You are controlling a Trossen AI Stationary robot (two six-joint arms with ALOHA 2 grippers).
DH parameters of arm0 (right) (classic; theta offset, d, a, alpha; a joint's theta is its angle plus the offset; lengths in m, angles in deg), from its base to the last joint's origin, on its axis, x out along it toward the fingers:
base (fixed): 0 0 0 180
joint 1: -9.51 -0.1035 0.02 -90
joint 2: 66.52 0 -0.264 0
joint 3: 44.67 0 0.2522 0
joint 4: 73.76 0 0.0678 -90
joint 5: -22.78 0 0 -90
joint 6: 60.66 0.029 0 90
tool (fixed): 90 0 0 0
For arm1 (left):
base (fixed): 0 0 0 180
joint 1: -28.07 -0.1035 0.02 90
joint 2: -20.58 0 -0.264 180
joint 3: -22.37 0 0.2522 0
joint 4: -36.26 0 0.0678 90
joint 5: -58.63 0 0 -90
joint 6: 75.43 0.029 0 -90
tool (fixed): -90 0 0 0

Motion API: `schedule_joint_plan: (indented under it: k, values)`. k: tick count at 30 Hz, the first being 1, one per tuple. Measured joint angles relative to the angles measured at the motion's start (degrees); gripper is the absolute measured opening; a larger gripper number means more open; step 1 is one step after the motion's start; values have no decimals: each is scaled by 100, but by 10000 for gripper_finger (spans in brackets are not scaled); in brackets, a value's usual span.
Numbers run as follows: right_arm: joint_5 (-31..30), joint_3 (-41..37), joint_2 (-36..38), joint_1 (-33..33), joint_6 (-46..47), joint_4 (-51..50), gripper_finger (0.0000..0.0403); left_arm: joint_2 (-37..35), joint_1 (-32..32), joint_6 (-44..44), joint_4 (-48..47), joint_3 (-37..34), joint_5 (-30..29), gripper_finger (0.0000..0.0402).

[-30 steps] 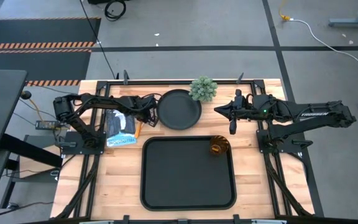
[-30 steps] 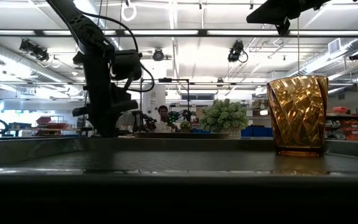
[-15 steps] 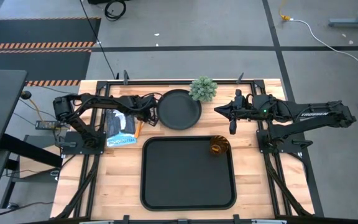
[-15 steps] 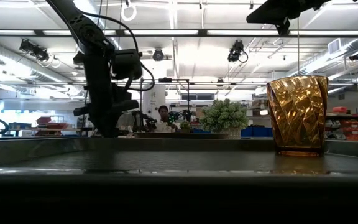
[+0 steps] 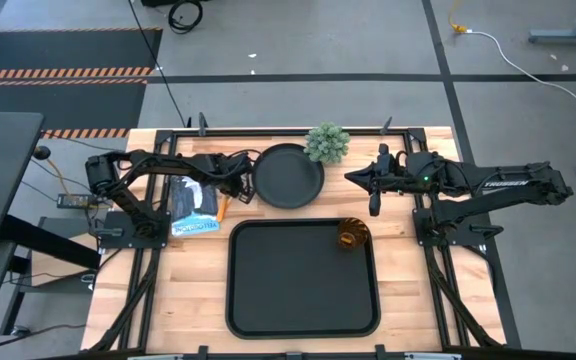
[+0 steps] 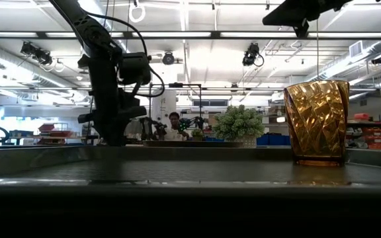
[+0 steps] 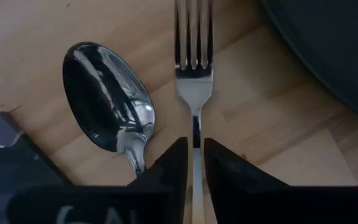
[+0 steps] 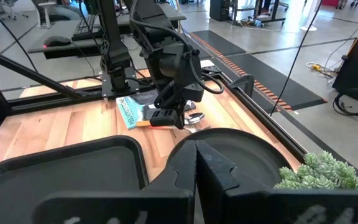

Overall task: Pick and place plate/cup/fork/spoon on tray
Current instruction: Put the black plate on the black tray

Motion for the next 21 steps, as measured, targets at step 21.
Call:
schedule_joint_plan:
  k: [21]
  values:
    - [-4, 0, 2, 6, 325, 50, 11, -201, 205, 1384, 465, 4, -296, 82]
